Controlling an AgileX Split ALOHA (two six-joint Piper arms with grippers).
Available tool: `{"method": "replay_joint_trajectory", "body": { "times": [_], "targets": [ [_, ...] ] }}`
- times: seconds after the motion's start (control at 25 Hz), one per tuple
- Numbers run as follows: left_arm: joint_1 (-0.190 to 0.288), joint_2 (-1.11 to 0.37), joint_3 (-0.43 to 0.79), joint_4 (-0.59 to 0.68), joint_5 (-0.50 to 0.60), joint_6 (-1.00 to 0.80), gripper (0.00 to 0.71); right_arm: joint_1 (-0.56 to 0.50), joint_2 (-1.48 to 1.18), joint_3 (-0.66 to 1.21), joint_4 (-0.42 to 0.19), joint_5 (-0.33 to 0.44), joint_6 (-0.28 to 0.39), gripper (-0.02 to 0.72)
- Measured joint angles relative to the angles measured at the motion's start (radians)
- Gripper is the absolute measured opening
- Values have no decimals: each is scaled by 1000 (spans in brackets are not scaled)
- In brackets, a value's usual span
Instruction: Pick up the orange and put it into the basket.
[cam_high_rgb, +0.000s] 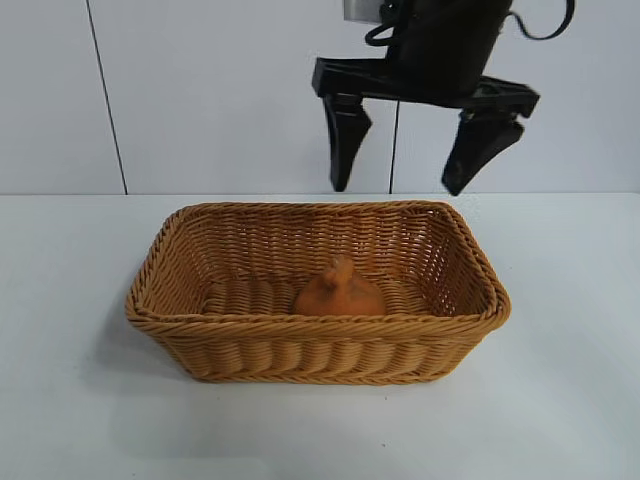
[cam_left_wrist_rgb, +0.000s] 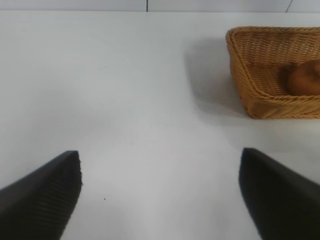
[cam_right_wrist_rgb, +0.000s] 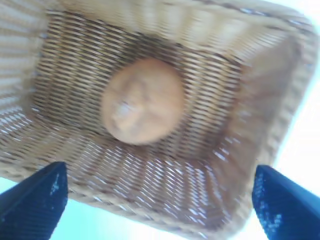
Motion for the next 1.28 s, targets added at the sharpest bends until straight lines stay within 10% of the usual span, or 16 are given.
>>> {"method": "replay_joint_trajectory", "body": {
  "times": [0.72, 1.28],
  "targets": [
    [0, 0, 0, -7, -1, 0, 613, -592, -15, 0, -71, 50, -66, 694],
    [0, 0, 0, -5, -1, 0, 613, -514, -15, 0, 90, 70, -205, 694]
  ]
}}
